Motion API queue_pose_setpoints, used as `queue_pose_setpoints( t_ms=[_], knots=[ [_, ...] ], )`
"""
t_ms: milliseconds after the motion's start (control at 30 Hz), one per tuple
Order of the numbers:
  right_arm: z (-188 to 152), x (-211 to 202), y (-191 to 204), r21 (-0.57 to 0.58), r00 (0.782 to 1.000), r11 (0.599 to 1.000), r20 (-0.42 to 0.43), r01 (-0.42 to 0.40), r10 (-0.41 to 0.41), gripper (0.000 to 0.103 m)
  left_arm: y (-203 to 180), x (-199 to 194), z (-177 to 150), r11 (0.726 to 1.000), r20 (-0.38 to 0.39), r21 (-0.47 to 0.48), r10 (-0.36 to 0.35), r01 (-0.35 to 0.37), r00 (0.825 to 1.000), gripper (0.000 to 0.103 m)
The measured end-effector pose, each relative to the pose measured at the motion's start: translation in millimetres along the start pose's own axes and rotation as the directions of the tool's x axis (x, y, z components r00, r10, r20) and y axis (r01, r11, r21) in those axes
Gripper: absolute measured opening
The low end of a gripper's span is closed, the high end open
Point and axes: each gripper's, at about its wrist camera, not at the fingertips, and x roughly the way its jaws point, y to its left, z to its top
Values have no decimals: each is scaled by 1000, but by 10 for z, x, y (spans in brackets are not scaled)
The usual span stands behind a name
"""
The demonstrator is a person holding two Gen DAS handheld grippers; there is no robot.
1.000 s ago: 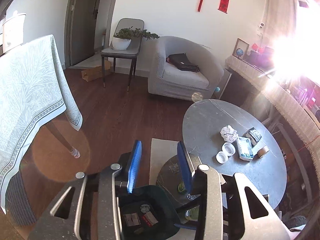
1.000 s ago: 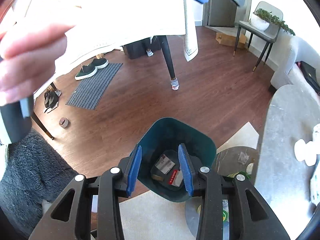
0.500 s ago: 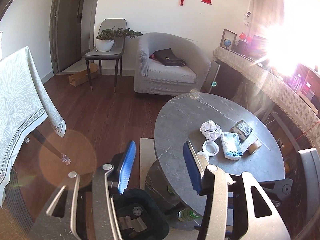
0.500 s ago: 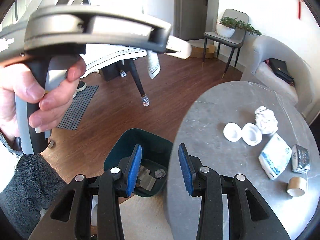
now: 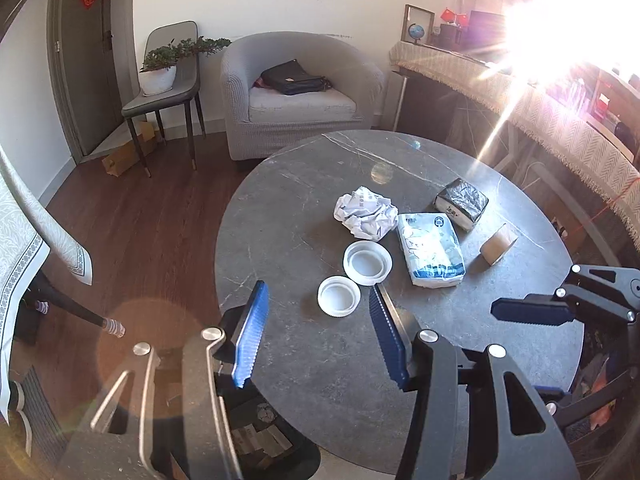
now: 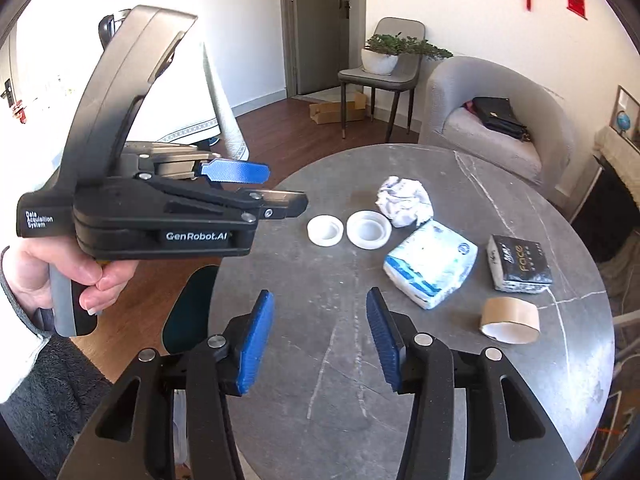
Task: Collect trash
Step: 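Withdraw both tools from the bin back over the table, then grasp the white bottle cap with the left tool while the right tool grasps the brown tape roll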
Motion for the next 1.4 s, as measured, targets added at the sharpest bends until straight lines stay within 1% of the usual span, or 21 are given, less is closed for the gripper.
queue_pose_setpoints(
  t_ms=[67,133,233,367,467,533,700,767,867,933,1133,1233,1400],
  knots=[
    [-44,-42,-155,28,1000,999,6,19,-20,52,-98,79,-1,1000,-10,26,3,-3,1000,55],
    [-83,-88,-285,57,999,997,12,45,-46,58,-161,149,-5,999,-21,39,8,-7,1000,55],
    [-157,-162,-498,103,996,991,21,86,-88,63,-205,257,-14,999,-38,40,15,-13,999,55],
    [-216,-234,-726,158,993,981,28,112,-118,63,-221,411,-10,999,-59,29,20,-18,998,55],
    [-297,-256,-847,190,990,973,20,131,-137,66,-228,498,-4,999,-68,23,29,-27,997,55],
    [-352,-249,-924,208,988,966,7,150,-155,74,-227,542,-9,999,-76,17,33,-32,997,53],
    [-425,-212,-1102,257,988,954,-5,153,-156,76,-269,614,-19,999,-87,21,45,-44,995,48],
    [-436,-212,-1161,275,987,949,-1,152,-158,76,-280,648,-22,999,-96,12,47,-46,994,48],
    [-428,-169,-1229,293,986,943,-5,160,-165,76,-293,660,-24,998,-88,17,61,-60,994,45],
    [-413,-143,-1251,297,986,941,-4,159,-166,76,-288,654,-21,998,-87,14,63,-62,994,33],
    [-359,6,-1212,290,989,946,-21,144,-144,78,-280,633,-10,998,-76,11,60,-59,995,33],
    [-321,64,-1184,280,988,948,-25,151,-151,78,-276,573,-12,999,-67,-4,41,-42,997,33],
    [-275,182,-1199,294,986,941,-36,165,-162,78,-213,500,-20,999,-59,-27,17,-19,998,33]
  ],
)
